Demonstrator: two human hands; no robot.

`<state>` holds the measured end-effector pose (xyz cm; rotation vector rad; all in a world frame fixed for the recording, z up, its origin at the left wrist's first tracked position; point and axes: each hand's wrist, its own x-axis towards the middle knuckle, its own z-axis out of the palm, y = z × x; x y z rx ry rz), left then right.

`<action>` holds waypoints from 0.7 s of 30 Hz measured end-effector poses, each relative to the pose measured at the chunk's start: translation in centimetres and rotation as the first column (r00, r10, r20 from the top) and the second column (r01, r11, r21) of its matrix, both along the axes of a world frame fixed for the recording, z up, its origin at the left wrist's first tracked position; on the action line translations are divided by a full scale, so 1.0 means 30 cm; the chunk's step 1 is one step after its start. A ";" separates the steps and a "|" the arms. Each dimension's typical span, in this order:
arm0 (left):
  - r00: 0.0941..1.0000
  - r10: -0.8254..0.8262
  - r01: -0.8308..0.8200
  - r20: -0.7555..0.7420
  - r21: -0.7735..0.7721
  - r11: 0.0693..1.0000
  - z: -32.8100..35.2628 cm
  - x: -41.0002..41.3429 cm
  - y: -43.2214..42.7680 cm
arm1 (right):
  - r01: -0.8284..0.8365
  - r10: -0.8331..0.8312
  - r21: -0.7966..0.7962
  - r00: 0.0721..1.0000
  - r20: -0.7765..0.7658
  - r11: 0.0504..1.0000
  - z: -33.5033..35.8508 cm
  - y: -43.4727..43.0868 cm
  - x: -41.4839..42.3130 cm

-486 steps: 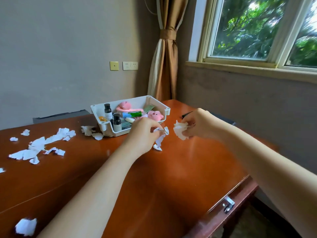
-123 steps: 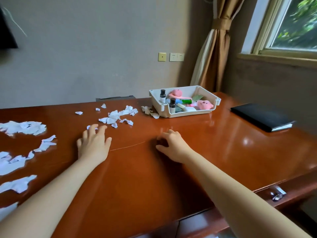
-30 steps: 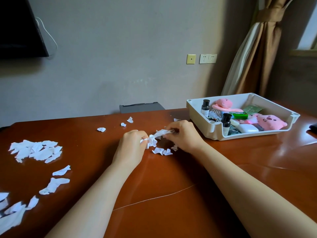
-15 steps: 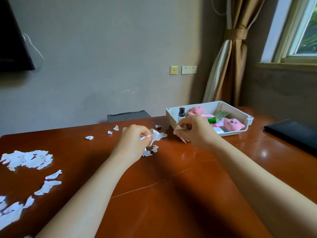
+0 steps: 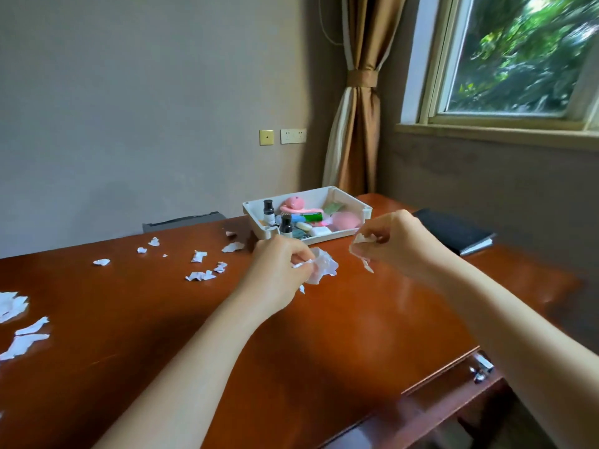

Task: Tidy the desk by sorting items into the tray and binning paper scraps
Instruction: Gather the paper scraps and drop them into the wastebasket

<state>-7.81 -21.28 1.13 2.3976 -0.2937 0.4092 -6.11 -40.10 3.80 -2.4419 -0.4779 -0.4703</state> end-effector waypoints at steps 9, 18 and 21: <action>0.959 -0.280 0.281 -0.055 0.019 0.960 -0.082 -0.121 -0.321 | 0.143 -0.144 -0.017 0.987 -0.071 0.990 -0.079 -0.301 -0.226; 0.883 -0.432 0.433 -0.182 -0.040 0.901 -0.258 -0.223 -0.584 | 0.283 -0.281 -0.028 0.932 -0.230 0.959 -0.283 -0.552 -0.371; 0.866 -0.450 0.452 -0.216 -0.044 0.891 -0.324 -0.247 -0.651 | 0.305 -0.298 -0.028 0.905 -0.304 0.952 -0.370 -0.608 -0.400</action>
